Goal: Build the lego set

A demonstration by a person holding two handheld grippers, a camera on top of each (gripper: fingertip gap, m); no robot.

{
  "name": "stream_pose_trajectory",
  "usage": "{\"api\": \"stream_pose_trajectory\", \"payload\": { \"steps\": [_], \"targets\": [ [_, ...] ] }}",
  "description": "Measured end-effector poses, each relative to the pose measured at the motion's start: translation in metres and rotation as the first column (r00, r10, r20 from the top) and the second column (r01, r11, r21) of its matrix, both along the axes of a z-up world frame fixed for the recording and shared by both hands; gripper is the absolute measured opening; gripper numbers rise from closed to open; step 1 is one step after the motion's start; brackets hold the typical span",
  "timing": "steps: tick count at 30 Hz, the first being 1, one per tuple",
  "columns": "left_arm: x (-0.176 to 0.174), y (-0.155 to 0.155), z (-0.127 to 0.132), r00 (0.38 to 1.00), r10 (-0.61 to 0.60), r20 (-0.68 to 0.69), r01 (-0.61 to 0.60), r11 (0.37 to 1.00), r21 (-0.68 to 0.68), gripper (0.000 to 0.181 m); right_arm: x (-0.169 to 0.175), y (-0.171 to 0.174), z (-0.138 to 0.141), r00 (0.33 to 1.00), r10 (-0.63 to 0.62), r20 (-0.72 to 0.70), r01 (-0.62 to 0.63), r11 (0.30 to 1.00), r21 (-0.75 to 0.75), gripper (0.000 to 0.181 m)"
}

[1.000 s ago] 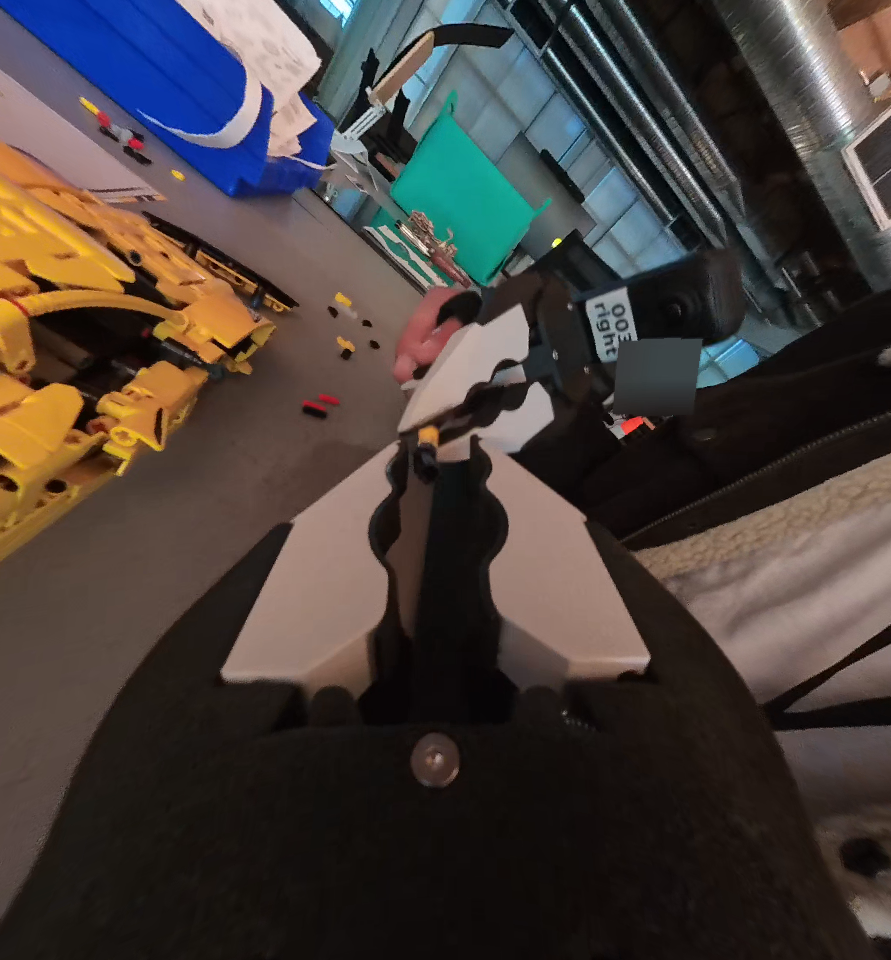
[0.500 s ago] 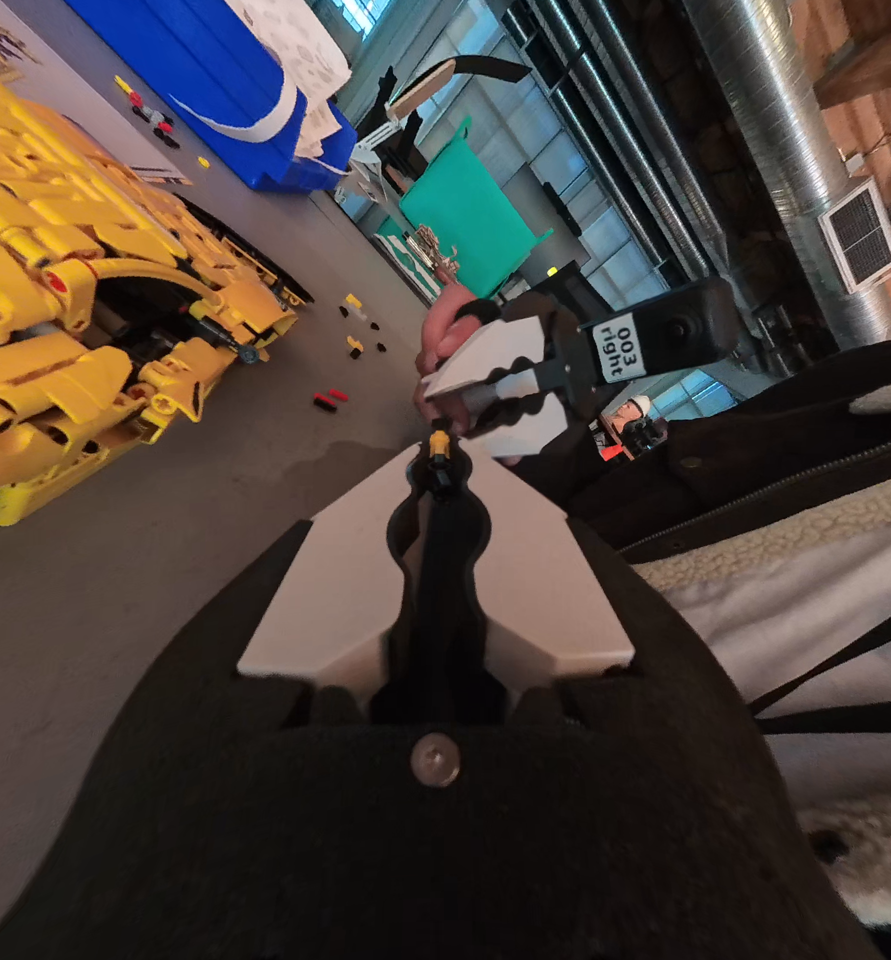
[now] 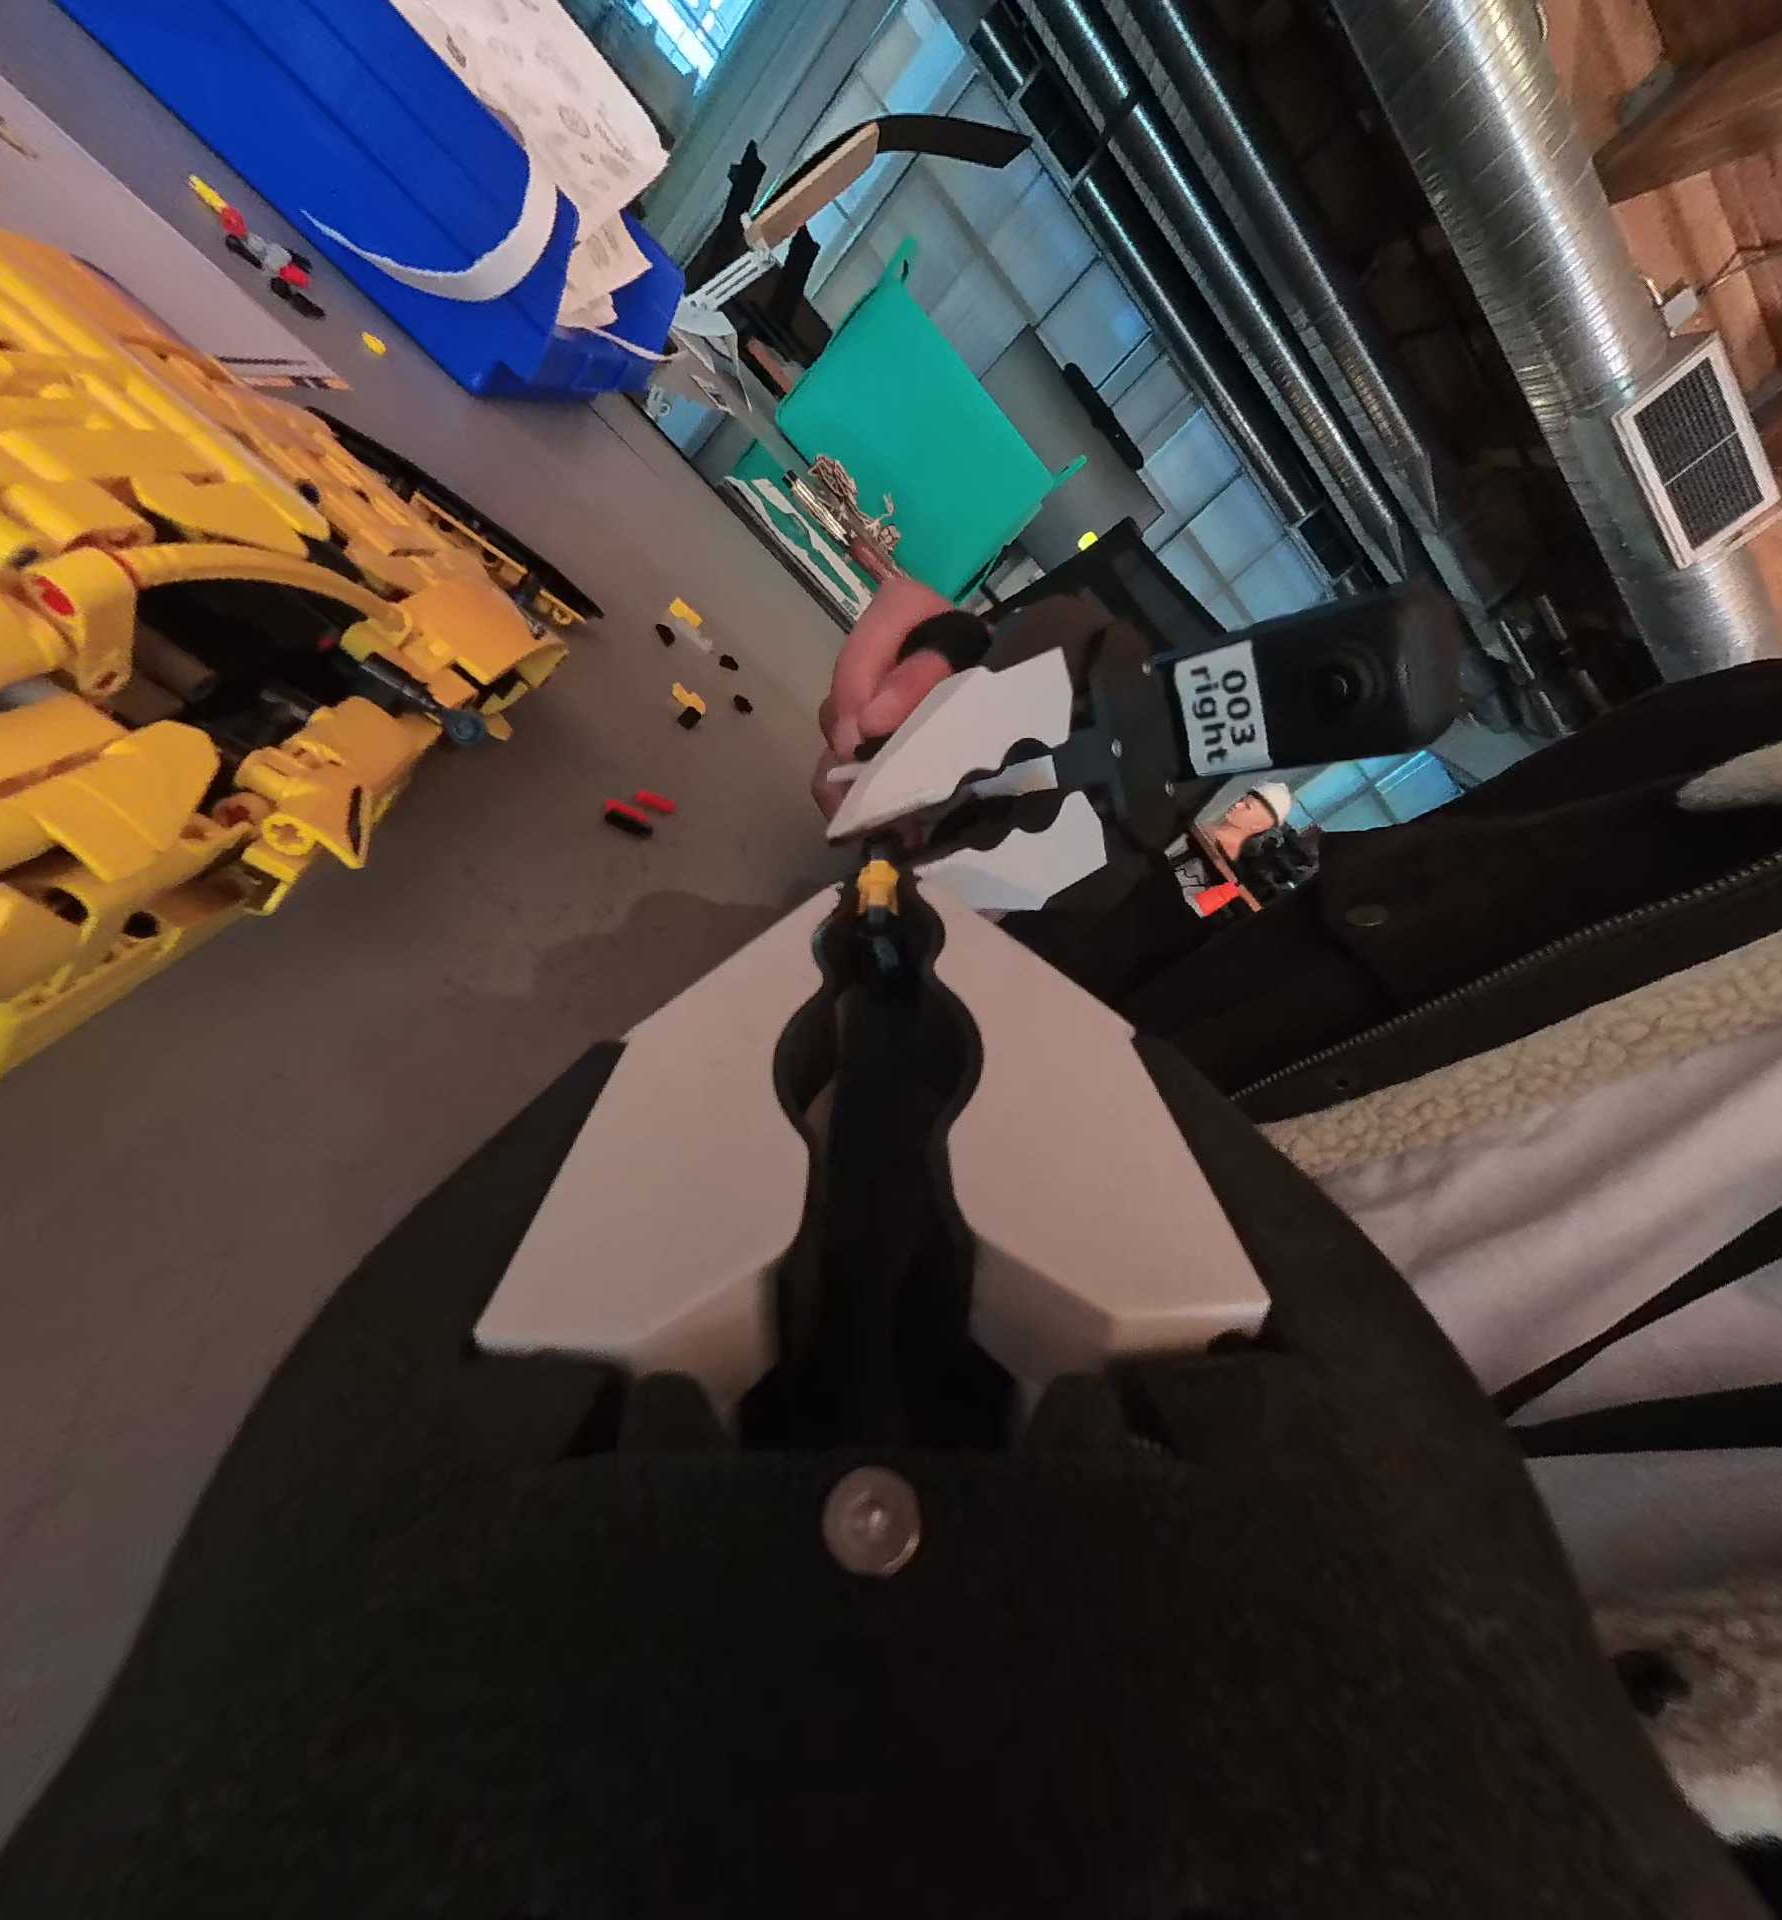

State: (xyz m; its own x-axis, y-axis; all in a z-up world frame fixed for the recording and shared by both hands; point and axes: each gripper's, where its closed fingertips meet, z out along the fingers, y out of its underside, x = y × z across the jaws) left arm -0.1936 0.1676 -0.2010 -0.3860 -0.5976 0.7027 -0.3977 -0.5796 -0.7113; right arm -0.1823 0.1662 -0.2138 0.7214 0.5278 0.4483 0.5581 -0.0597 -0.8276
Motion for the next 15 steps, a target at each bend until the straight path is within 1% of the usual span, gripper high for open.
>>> {"api": "stream_pose_trajectory", "payload": {
  "steps": [2, 4, 7, 12, 15],
  "targets": [
    [0.001, 0.001, 0.000, 1.000, 0.012, 0.007, -0.012, 1.000, 0.018, 0.007, -0.001, 0.002, 0.000, 1.000, -0.002, -0.011, 0.002, 1.000, -0.015, 0.007],
    [0.003, -0.004, -0.003, 1.000, 0.000, -0.004, 0.000, 0.999, 0.047, 0.013, -0.006, 0.004, 0.003, 1.000, -0.002, -0.029, 0.002, 1.000, -0.010, 0.007],
    [0.005, -0.006, -0.003, 1.000, 0.007, -0.001, -0.007, 0.997, 0.073, 0.012, -0.013, 0.006, 0.000, 1.000, 0.012, -0.009, -0.012, 1.000, -0.021, 0.007],
    [0.004, -0.004, -0.002, 1.000, 0.016, 0.003, -0.016, 0.998, 0.068, 0.007, -0.012, 0.007, -0.003, 1.000, 0.005, -0.005, -0.005, 0.999, -0.036, 0.007],
    [0.004, -0.006, -0.002, 1.000, 0.003, 0.004, -0.003, 0.998, 0.068, 0.008, -0.012, 0.007, -0.002, 1.000, 0.006, -0.023, -0.007, 0.999, -0.036, 0.007]
  ]
}}
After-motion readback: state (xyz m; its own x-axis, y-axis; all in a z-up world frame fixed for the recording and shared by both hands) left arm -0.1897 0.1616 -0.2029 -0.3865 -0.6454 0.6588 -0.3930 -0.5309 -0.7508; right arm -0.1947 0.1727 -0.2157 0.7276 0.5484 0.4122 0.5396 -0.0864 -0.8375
